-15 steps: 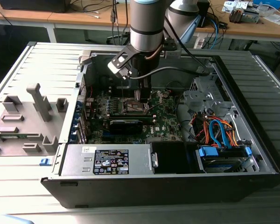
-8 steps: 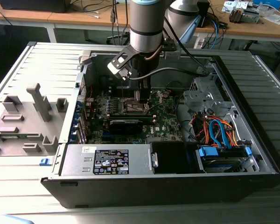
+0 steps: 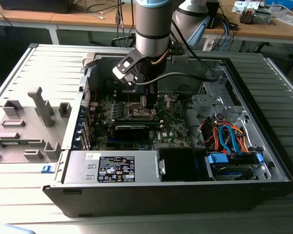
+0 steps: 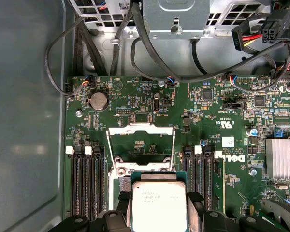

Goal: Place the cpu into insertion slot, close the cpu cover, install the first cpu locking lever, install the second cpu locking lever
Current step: 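Place the cpu into insertion slot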

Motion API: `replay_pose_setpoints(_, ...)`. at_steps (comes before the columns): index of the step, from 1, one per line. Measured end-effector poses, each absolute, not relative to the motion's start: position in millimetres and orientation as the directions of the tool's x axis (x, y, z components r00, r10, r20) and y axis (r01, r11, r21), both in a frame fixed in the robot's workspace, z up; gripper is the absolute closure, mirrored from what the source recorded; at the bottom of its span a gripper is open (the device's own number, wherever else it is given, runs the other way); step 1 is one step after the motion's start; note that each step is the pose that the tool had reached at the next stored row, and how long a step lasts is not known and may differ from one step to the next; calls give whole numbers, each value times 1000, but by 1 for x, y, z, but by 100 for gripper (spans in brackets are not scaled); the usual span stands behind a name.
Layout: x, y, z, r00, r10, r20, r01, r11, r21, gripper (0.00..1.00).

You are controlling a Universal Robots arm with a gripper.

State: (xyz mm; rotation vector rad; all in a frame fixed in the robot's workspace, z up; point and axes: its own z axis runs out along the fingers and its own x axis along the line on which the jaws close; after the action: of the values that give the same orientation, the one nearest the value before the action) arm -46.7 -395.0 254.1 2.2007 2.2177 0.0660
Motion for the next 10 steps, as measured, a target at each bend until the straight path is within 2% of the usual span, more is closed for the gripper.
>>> replay_pose_setpoints(10, -47, -395, 251, -8, 1000, 18, 999, 7, 42, 45)
